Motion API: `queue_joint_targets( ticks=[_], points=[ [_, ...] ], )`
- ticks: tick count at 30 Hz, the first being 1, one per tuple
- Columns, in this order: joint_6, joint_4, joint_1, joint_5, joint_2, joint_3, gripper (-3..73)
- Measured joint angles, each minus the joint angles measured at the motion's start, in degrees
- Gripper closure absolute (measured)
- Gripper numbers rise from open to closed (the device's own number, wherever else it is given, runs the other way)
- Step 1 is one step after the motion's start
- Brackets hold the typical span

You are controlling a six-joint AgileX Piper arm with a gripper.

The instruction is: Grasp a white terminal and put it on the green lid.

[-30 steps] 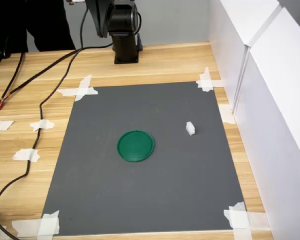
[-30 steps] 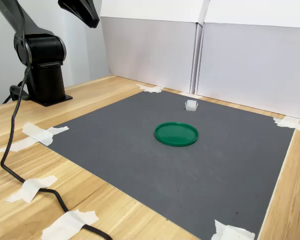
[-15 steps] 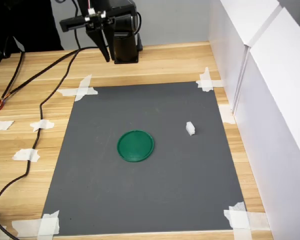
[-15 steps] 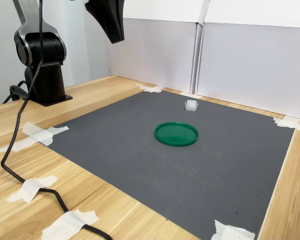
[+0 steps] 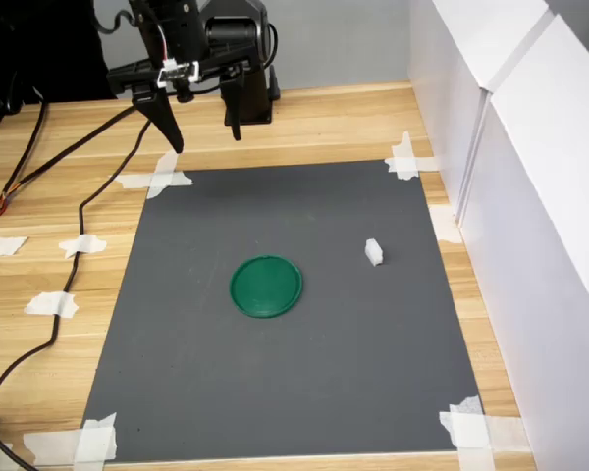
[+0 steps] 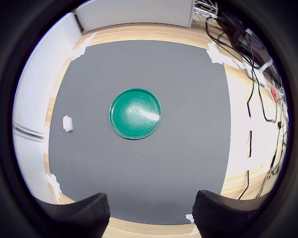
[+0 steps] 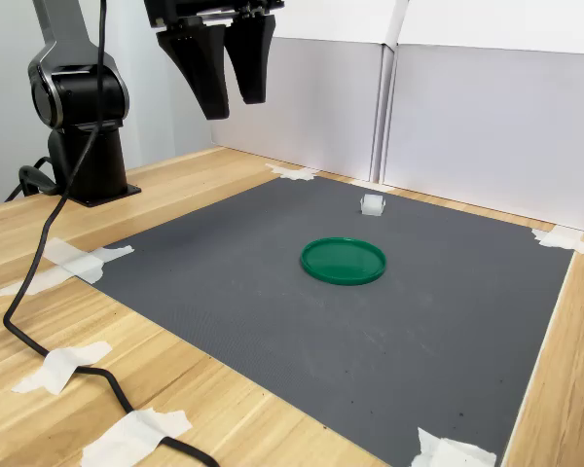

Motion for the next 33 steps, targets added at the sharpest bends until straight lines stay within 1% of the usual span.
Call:
queue_joint_targets(
  ticks=[3, 6, 8, 12, 19, 22, 27, 33],
  points=[
    [4.11, -1.37, 2.25, -0.48, 1.60, -1.10, -2.2],
    [5.41, -3.03, 7.67, -0.74, 3.73, -2.67, -2.2],
    [6.32, -3.31, 11.07, -0.86, 5.01, -3.70, -2.2],
    [8.90, -3.37, 17.05, -2.44, 7.51, -5.38, -2.2],
    [13.16, -3.38, 25.19, -4.67, 13.17, -7.05, -2.2],
    [14.22, -2.26, 28.47, -5.54, 15.49, -7.38, -2.2],
    [14.95, -1.28, 32.22, -8.24, 19.22, -7.44, -2.1],
    [16.43, -0.79, 32.73, -13.41, 22.93, -7.44, -0.4]
  ],
)
